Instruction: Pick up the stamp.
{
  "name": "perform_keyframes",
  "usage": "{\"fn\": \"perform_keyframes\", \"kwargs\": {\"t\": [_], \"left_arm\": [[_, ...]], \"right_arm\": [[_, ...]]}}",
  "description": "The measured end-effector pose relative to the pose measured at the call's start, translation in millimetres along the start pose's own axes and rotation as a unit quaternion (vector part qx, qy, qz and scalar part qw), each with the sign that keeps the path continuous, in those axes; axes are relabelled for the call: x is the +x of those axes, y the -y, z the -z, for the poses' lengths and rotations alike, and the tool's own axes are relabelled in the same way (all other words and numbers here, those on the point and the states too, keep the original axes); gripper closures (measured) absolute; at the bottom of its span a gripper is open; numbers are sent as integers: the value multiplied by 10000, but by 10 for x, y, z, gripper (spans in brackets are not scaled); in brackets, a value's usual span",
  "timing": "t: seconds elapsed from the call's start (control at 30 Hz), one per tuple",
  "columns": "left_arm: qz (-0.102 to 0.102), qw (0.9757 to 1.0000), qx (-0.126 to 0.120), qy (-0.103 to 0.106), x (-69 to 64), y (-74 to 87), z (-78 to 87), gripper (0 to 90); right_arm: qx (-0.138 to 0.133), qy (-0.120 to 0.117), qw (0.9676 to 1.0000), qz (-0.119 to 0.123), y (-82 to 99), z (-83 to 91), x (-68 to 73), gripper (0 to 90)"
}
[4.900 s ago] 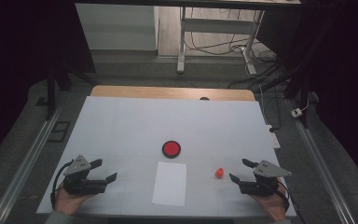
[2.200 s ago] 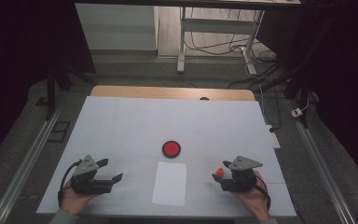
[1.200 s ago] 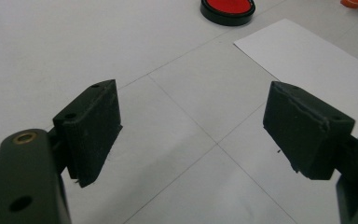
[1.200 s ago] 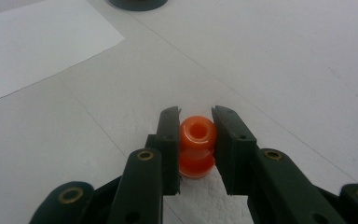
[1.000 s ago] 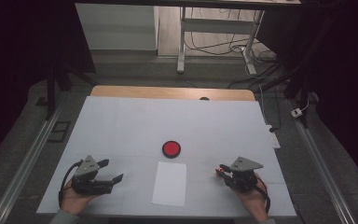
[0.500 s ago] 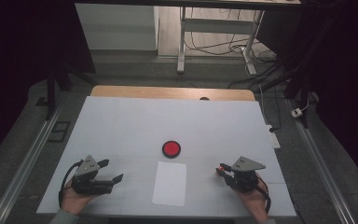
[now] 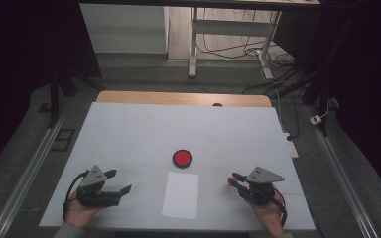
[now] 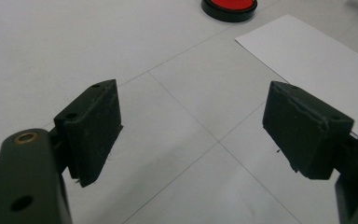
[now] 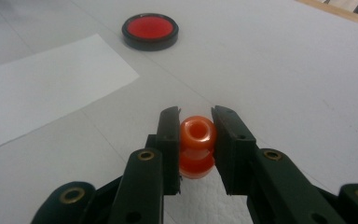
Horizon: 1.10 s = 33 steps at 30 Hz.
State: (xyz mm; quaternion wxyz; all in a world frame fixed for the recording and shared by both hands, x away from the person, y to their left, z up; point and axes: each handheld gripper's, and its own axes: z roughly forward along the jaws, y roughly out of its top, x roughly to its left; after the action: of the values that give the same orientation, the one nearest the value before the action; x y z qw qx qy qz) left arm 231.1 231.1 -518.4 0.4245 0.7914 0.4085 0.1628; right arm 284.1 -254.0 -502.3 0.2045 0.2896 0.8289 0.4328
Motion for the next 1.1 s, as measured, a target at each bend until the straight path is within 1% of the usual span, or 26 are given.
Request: {"fn": "perform_keyframes", "kwargs": {"t": [0.03, 0.2, 0.33, 0.43, 0.6, 0.67, 0.8, 0.87, 0.97, 1.1], "left_arm": [[1, 10000, 0, 0, 0, 0, 0, 198], [3, 10000, 2, 6, 0, 0, -2, 199], [2, 10000, 11, 6, 3, 1, -7, 200], [7, 10000, 9, 16, 3, 0, -4, 200], [8, 10000, 0, 17, -6, 0, -4, 200], [7, 10000, 6, 19, -9, -1, -10, 201], [1, 10000, 3, 28, -12, -4, -11, 201], [9, 10000, 1, 31, -11, -4, -10, 201], [15, 10000, -4, 27, -9, -4, -9, 201], [26, 10000, -12, 16, -7, -4, -8, 201]], "right_arm": [[-65, -60, 10000, -9, -5, 0, 2, 717], [-224, -101, 9997, -75, -44, 19, 34, 717], [-286, -139, 9995, -52, -72, 18, 64, 717], [-314, -155, 9994, -81, -84, 19, 83, 717], [-444, -223, 9987, -112, -119, 21, 114, 717], [-431, -222, 9987, -127, -131, 17, 122, 717], [-493, -251, 9983, -165, -156, -2, 134, 717], [-501, -262, 9983, -134, -164, -6, 136, 717], [-507, -259, 9983, -149, -169, -9, 140, 717], [-573, -282, 9978, -185, -191, -18, 150, 717]]}}
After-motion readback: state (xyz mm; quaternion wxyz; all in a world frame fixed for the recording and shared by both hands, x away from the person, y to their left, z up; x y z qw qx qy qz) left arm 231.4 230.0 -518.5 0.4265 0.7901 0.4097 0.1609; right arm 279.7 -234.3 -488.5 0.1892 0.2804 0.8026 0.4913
